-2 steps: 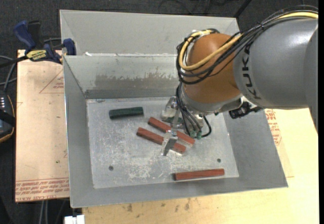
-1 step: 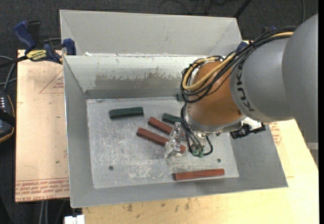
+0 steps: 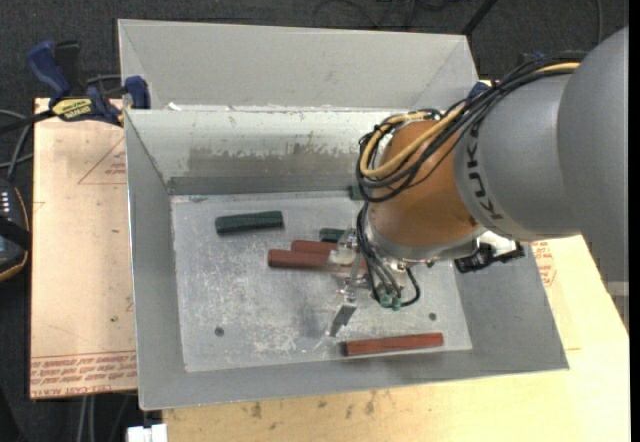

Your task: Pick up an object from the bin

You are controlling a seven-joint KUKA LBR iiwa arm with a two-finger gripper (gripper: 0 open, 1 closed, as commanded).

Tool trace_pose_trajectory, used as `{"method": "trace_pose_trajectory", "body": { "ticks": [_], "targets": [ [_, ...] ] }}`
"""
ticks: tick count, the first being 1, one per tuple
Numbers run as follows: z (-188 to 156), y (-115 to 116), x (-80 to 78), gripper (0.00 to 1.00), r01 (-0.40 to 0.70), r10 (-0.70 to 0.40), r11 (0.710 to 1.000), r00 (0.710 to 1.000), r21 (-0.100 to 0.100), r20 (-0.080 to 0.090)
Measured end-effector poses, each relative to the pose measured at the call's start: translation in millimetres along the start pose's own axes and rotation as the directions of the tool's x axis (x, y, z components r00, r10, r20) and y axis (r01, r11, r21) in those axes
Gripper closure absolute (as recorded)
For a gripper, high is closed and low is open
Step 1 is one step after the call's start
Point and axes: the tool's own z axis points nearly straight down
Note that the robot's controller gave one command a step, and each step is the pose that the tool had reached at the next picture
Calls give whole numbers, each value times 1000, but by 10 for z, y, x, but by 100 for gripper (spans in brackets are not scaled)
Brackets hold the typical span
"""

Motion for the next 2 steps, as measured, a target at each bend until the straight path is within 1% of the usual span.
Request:
{"method": "trace_pose_trajectory", "body": {
  "ticks": [1, 2],
  "targets": [
    [0, -1, -1, 0, 0, 0, 1000, 1000, 0, 1],
    [-145, -207, -550, 0, -13, 13, 1000, 1000, -1, -1]
  ]
}}
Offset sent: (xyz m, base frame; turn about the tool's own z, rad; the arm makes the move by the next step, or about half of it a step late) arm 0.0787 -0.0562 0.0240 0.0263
